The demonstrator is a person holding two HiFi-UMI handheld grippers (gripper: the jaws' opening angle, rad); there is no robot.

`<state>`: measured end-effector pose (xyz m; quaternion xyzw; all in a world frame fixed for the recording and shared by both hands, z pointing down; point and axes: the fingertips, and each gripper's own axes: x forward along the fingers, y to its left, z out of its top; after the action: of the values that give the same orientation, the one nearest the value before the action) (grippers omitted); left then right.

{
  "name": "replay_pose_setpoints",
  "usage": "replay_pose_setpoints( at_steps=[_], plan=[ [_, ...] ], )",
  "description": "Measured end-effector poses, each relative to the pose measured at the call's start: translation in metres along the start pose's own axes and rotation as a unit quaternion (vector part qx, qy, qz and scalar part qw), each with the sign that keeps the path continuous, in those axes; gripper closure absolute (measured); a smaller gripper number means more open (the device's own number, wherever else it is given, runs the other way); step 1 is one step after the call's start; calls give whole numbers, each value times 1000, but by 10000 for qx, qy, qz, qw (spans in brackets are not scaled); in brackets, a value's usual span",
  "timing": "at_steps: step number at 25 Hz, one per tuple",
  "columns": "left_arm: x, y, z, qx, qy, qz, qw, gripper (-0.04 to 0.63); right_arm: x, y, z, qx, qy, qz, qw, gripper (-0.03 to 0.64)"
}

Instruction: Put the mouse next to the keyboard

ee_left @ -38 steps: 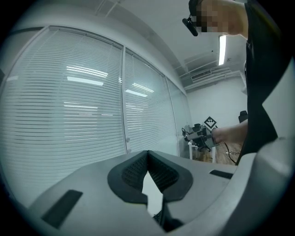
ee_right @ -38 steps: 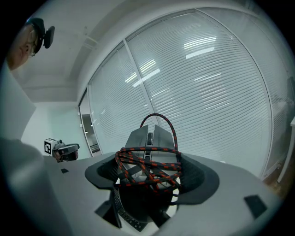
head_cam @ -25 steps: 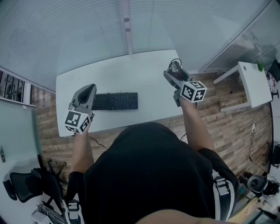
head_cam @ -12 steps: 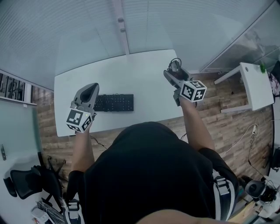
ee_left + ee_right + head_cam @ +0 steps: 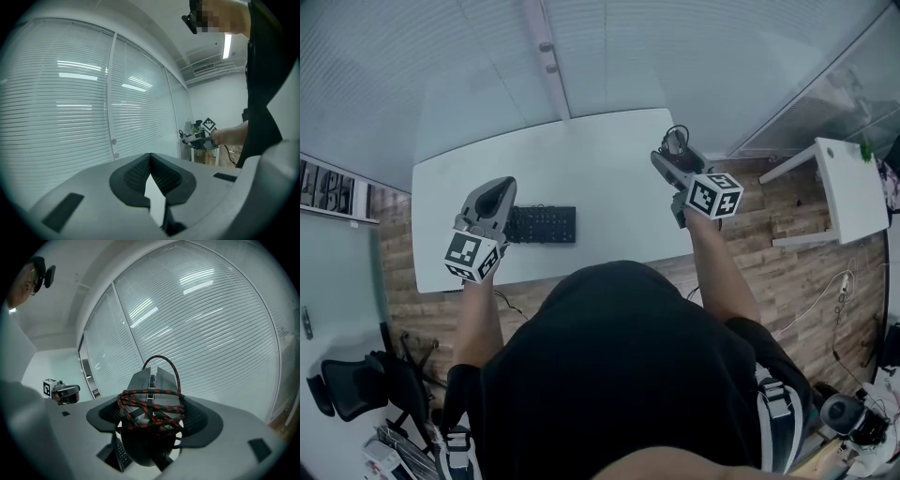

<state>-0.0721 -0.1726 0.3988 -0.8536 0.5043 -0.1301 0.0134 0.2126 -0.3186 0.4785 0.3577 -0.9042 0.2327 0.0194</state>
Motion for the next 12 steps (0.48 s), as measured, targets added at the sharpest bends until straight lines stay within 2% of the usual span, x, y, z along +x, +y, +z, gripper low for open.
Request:
replay_pose_setpoints(
  at_steps=[12],
  plan=[
    [32,-28,-1,-46,216,-119,9997,574,-5,-27,-3,110,111,149,9998,216]
  ],
)
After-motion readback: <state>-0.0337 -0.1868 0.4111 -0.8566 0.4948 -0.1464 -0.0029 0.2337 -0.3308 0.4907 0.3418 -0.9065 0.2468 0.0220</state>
